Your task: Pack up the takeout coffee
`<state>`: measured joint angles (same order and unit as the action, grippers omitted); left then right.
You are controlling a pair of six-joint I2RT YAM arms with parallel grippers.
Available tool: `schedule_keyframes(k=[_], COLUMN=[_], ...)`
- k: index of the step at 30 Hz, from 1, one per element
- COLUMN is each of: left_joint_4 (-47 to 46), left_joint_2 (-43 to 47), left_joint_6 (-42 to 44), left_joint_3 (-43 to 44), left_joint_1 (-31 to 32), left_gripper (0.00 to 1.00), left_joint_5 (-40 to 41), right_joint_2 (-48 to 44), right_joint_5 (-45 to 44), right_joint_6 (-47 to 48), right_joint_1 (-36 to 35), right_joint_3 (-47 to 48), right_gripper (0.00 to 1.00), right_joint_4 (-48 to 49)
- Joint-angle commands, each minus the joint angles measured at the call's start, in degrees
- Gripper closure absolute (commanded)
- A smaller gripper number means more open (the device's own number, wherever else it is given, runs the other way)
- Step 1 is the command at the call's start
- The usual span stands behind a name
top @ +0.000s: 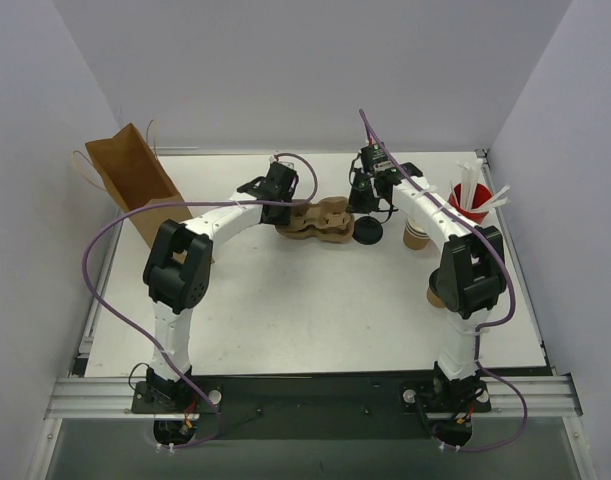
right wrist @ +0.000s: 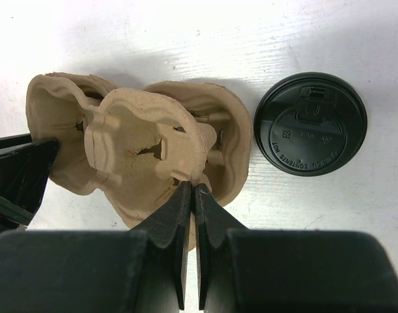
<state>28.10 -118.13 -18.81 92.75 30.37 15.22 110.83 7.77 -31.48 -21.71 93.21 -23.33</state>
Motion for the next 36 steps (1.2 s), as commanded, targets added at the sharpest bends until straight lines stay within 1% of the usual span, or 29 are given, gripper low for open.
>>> schedule_keyframes(k=[1, 2, 16, 28, 31, 32, 35, 36], left_joint_4=[0.11, 0.2, 0.73, 1.17, 2.49, 2.75, 3.45, 3.72], left_joint_2=[-0.7, -0.62, 1.93, 8.52, 10.98, 12.64, 16.24, 17.13], left_joint_6=[0.26, 0.26, 2.11, 1.76, 1.5, 1.23, -0.44, -0.88], left_joint_3=[3.4, 3.4, 4.9, 4.55, 3.23, 2.53, -1.07, -3.26], left_joint_1=[-0.22, -0.22, -0.22, 0.57, 1.71, 2.06, 3.03, 3.9], left_gripper=[0.63, 0.65, 0.67, 0.67, 0.67, 0.68, 0.68, 0.67], left_joint_5=[0.86, 0.95, 2.62, 2.27, 2.7, 2.71, 1.92, 1.57], right_joint_2=[-2.37, -2.46, -1.75, -3.86, -6.14, -7.8, -11.31, -12.29], right_joint_5=[0.49, 0.4, -0.12, -1.96, -2.76, -2.67, -3.55, -3.9], right_joint_6=[-0.59, -0.51, 0.02, 0.02, -0.68, -1.21, -2.09, -2.35], right_joint_1=[0.18, 0.18, 0.01, -0.7, -0.87, -1.05, -1.92, -2.54], right_joint_3=[-0.31, -0.31, -0.22, -0.22, -2.41, -4.51, -7.94, -10.39], right_gripper=[1.0, 1.0, 1.0, 1.0, 1.0, 1.0, 1.0, 1.0], right_joint_4=[0.22, 0.22, 0.13, -0.22, -0.66, -0.75, -0.66, -0.75])
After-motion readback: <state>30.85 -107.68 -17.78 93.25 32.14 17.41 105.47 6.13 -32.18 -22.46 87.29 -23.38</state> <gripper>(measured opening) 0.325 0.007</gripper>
